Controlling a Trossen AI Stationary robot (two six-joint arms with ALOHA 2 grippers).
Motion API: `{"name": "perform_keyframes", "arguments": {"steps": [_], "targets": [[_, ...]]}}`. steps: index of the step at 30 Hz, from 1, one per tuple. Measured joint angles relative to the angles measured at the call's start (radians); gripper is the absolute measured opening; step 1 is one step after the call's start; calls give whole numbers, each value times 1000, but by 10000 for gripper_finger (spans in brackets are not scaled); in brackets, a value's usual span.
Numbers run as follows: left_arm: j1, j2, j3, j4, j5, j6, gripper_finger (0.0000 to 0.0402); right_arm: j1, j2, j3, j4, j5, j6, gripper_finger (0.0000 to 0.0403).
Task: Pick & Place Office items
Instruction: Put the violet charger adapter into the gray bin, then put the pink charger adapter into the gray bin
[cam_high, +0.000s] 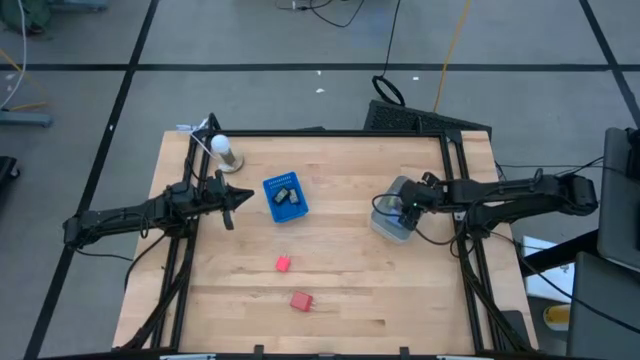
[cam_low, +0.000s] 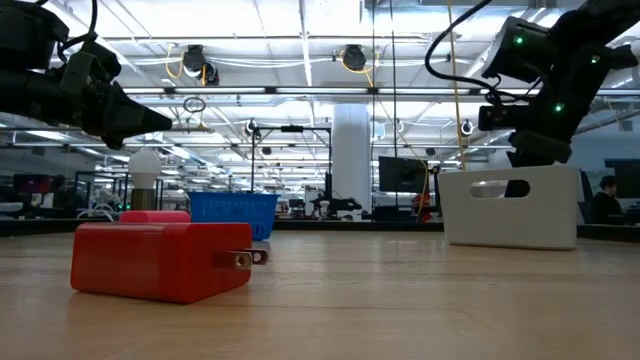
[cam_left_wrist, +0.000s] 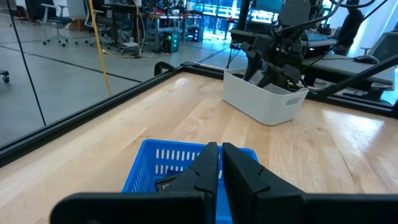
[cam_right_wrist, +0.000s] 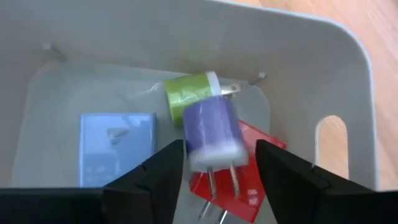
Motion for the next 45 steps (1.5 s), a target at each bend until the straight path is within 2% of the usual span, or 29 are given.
{"name": "perform_keyframes", "arguments": {"steps": [7,15,19,23,28,32,36,45], "targets": [[0,0,0,0,0,0,21,0,-70,0,20,0,-12,223],[0,0,0,0,0,1,21,10,-255,-1,132,-2,-105,211],[0,0,0,-1,0,1,21,10,-345,-1,197,-86,-180,187],[0,0,0,-1,0,2,21,10,-429,-21,338,-179,-238,141],[0,0,0,-1,0,14,21,10,-538,-163,650,-295,-293,71],[0,0,0,-1,0,14,21,8,-620,-259,788,-339,-306,13],[0,0,0,-1,1,14,21,3,-699,-304,809,-338,-314,10],[0,0,0,-1,2,18,21,-16,-842,-306,703,-341,-310,1]]}}
